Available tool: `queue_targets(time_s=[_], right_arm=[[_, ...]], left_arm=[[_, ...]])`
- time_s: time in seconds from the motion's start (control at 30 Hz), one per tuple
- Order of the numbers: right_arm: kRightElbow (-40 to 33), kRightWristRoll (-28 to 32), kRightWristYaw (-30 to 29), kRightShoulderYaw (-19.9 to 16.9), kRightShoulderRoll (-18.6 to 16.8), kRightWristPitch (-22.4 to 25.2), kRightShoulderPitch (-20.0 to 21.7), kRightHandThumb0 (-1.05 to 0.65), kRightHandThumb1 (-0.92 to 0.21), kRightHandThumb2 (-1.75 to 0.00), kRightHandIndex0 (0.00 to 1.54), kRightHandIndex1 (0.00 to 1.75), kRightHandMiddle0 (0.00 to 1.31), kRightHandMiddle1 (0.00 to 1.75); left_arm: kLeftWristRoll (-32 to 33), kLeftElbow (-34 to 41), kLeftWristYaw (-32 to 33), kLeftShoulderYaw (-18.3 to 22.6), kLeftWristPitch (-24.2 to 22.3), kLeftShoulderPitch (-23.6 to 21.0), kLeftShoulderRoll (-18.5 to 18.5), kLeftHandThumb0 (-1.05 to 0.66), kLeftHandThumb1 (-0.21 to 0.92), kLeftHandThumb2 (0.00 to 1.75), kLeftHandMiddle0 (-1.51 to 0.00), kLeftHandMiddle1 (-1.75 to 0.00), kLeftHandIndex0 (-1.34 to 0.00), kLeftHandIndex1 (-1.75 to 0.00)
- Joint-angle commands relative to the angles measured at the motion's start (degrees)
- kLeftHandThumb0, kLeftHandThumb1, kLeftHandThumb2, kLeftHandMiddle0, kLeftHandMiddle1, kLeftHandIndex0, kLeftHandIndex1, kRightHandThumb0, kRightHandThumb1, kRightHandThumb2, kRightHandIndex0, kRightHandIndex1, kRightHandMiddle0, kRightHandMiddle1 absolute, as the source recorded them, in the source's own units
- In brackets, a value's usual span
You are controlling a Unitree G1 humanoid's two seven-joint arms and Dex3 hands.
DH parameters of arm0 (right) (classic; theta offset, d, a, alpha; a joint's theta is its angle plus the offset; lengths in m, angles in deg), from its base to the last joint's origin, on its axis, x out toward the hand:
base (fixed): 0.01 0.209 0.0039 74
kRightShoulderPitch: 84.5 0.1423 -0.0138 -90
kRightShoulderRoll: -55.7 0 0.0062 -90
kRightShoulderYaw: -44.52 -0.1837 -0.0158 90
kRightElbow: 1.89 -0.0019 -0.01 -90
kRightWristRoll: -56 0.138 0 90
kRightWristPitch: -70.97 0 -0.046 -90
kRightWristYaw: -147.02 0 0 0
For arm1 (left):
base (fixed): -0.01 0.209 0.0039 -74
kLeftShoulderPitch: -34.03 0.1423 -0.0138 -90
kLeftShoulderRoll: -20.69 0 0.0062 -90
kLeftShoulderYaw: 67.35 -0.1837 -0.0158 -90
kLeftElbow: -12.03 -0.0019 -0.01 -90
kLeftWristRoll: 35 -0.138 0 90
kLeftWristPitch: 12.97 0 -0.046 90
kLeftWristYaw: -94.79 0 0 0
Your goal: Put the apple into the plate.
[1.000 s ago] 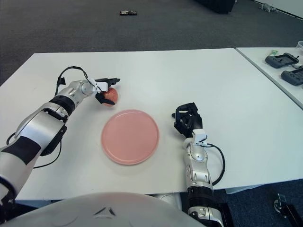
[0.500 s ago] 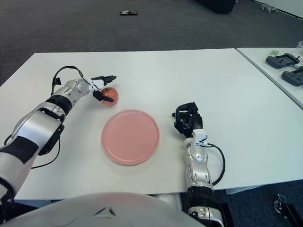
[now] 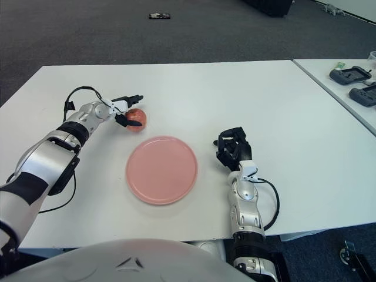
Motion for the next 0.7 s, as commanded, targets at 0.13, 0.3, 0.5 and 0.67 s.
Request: queue_targets(time_s=[0.13, 0.3, 0.5, 0.67], right_arm=[[-1.01, -0.07, -0.29, -0.02, -0.13, 0.46, -0.18, -0.37, -0.75, -0.77, 0.51, 1.24, 0.29, 1.75], [-0.92, 0.12, -0.19, -0.02, -0.18, 0.01, -0.27, -0.37, -0.73, -0.79, 0.52, 1.25, 0.30, 1.75], [-0.94, 0.38, -0.18, -0.09, -0.36, -0.21, -0.42, -0.37, -0.73, -0.80, 0.51, 1.24, 0.30, 1.75], [-1.09, 0.38, -0.45, -0.17, -0.54, 0.09, -0.50, -0.37, -0.73, -0.79, 0.51, 1.24, 0.30, 1.75]], left_arm=[[0.59, -0.42, -0.01, 0.32, 0.45, 0.56, -0.88, -0.98, 0.70, 0.36, 0.00, 0.00, 0.00, 0.00], [0.67, -0.42, -0.97, 0.02, 0.49, 0.38, -1.42, -0.98, 0.69, 0.36, 0.00, 0.00, 0.00, 0.00], [0.45, -0.30, -2.39, -0.46, 0.93, 0.39, -2.07, -0.97, 0.69, 0.36, 0.00, 0.00, 0.00, 0.00], [0.52, 0.04, -2.40, -0.58, 1.54, 0.65, -2.65, -0.96, 0.69, 0.36, 0.00, 0.00, 0.00, 0.00]])
